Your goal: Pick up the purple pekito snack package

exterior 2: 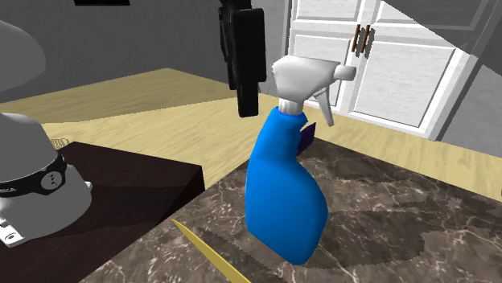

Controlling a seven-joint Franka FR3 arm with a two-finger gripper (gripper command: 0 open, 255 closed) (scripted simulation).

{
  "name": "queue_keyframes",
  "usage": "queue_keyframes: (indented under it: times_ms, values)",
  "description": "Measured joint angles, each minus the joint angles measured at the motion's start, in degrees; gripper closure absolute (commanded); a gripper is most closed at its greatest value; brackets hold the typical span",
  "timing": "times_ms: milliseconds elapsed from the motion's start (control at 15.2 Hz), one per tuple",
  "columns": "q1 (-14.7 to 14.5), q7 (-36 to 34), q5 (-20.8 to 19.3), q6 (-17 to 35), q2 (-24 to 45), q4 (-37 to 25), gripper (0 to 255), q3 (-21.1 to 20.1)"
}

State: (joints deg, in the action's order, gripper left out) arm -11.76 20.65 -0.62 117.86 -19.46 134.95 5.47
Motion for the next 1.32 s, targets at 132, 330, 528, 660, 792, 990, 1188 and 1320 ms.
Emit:
queue_keyframes:
  times_ms: [132,330,528,660,792,990,1188,1320]
  values:
    - [-1.5,3.5,0.8,2.6,3.4,-1.1,0,-0.1]
    - [-3.4,9.0,2.2,6.4,9.0,-3.3,0,-0.3]
    - [-5.3,14.1,3.6,9.6,14.0,-5.5,0,-1.2]
    - [-6.5,17.2,4.4,10.8,17.0,-7.5,0,-2.1]
    - [-7.5,20.6,5.2,12.4,19.6,-8.9,0,-2.9]
    - [-8.8,25.5,6.2,15.1,24.0,-10.9,0,-4.3]
    - [-9.6,28.5,6.7,16.7,26.9,-12.5,0,-5.5]
    - [-9.7,28.8,6.9,17.9,28.0,-12.4,0,-5.7]
